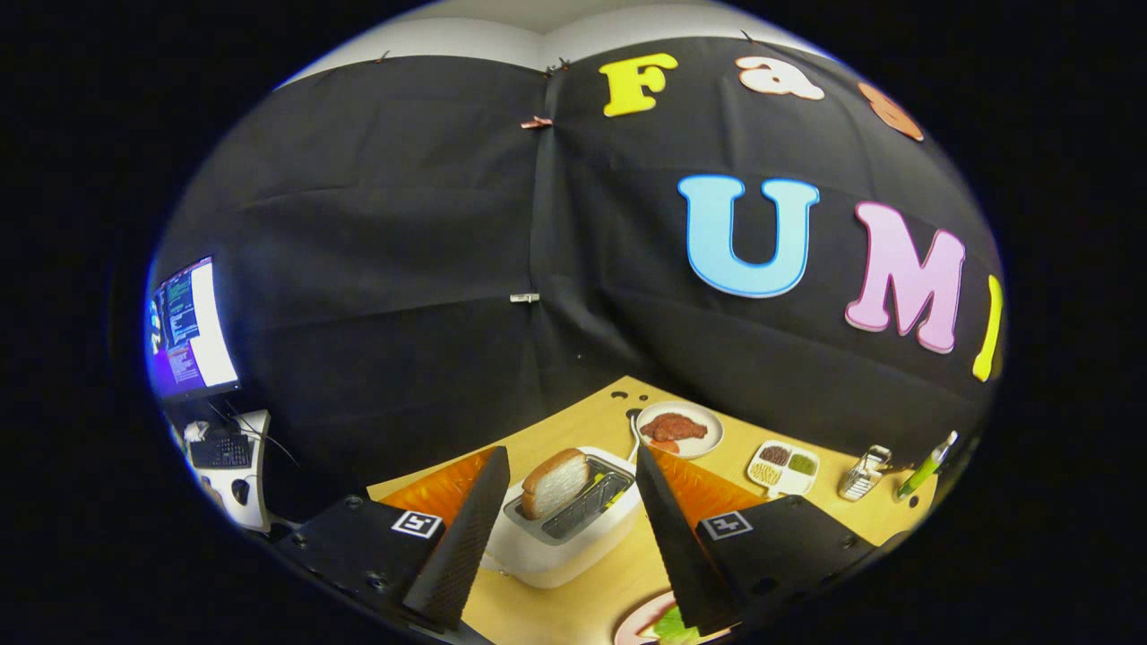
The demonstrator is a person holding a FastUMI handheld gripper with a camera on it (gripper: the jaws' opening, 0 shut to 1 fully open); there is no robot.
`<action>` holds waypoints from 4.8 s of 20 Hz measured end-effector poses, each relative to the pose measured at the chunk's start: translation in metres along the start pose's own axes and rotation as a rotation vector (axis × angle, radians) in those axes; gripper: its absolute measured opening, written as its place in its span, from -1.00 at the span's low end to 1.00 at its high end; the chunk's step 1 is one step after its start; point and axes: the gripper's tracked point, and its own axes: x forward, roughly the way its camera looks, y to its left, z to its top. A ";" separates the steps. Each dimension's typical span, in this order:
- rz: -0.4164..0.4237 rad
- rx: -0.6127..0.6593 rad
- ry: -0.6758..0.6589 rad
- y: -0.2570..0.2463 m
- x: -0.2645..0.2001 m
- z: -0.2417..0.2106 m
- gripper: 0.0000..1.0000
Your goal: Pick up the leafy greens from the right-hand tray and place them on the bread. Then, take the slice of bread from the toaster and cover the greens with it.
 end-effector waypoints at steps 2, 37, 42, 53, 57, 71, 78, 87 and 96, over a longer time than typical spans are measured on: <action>-0.007 0.042 0.031 -0.002 0.016 -0.010 0.78; -0.124 0.637 0.257 -0.002 0.093 -0.049 -0.77; -0.076 0.639 0.166 -0.011 0.057 -0.008 -0.78; -0.177 0.532 0.080 -0.100 -0.054 -0.009 -0.78; -0.246 0.535 0.120 -0.137 -0.083 -0.051 -0.78; -0.356 0.714 0.278 -0.177 -0.106 -0.192 -0.78; -0.321 0.794 0.305 -0.161 -0.090 -0.236 -0.78; -0.435 0.678 0.416 -0.201 -0.091 -0.314 -0.77; -0.502 0.530 0.472 -0.211 -0.095 -0.330 -0.29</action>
